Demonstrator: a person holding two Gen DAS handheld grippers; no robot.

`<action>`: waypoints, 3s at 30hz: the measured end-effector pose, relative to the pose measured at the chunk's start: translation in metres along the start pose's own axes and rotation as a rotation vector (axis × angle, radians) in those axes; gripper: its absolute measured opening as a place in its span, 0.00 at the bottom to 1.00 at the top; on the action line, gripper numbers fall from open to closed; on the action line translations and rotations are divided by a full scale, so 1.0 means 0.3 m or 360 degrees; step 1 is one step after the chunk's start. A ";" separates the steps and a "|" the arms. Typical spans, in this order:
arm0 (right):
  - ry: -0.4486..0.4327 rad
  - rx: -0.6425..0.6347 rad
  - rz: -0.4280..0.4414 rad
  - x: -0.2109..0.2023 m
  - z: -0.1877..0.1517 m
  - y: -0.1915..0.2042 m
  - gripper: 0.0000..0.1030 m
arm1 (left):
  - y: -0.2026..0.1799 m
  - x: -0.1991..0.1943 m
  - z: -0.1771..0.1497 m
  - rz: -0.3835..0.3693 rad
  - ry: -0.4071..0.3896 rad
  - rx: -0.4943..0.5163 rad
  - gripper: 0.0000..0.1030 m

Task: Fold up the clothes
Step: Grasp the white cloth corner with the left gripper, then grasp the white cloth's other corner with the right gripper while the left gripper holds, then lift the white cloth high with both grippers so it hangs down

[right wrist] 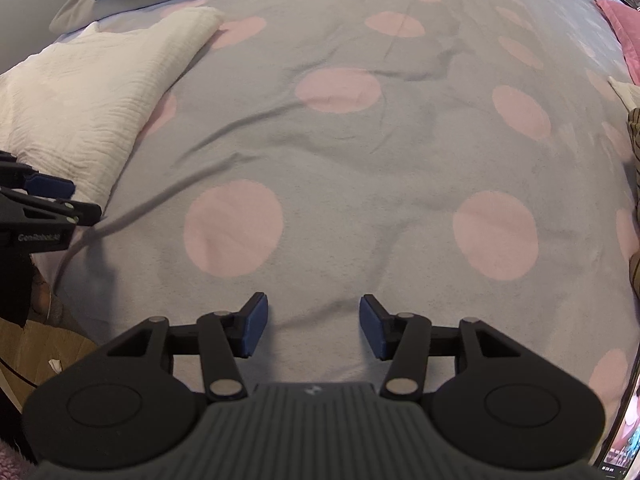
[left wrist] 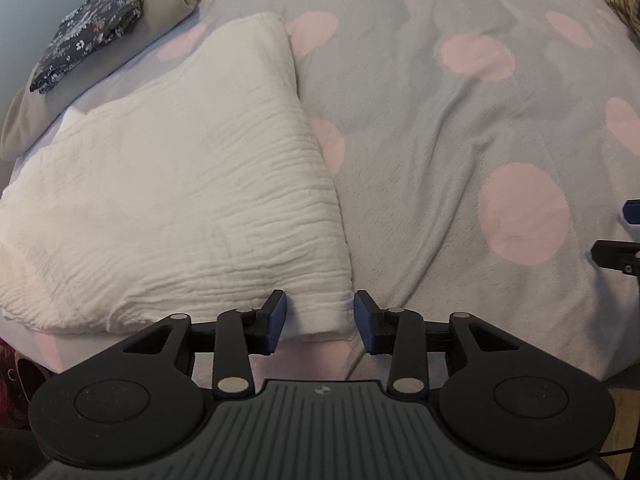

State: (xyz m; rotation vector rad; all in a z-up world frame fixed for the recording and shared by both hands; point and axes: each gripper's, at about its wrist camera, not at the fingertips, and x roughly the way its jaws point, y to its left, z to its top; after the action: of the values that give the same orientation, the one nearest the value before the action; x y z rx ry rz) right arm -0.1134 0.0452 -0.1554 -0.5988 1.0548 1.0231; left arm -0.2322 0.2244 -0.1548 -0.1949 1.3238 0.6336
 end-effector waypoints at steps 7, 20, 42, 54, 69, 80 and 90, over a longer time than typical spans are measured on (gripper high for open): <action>-0.0018 -0.0054 0.0010 -0.005 0.010 0.022 0.55 | 0.042 0.029 0.007 -0.0053 -0.0003 -0.0101 0.38; -0.0030 -0.0028 -0.0029 -0.005 0.045 0.013 0.55 | 0.118 -0.010 0.026 -0.0082 -0.0013 -0.0214 0.12; -0.0343 -0.1385 -0.0116 0.049 0.273 0.265 0.54 | 0.461 -0.026 0.030 -0.0338 -0.0021 -0.0467 0.12; -0.0586 -0.2791 -0.0305 0.231 0.427 0.422 0.57 | 0.499 0.043 0.023 -0.0494 0.0020 -0.0508 0.12; -0.0674 -0.3562 -0.0325 0.360 0.469 0.468 0.58 | 0.497 0.080 0.052 -0.0502 0.0099 -0.0451 0.12; -0.0740 -0.3624 -0.0429 0.381 0.425 0.473 0.11 | 0.490 0.039 0.052 -0.0516 0.0070 -0.0461 0.12; -0.0831 -0.3392 -0.0614 0.152 0.430 0.467 0.09 | 0.551 -0.246 0.041 -0.0567 -0.0126 -0.0424 0.12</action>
State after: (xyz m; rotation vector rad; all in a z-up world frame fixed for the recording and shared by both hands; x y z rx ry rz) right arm -0.1798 0.2285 -0.1364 -1.9003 -1.0214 1.5168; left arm -0.3180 0.3420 -0.0462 -0.6029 1.0903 0.5053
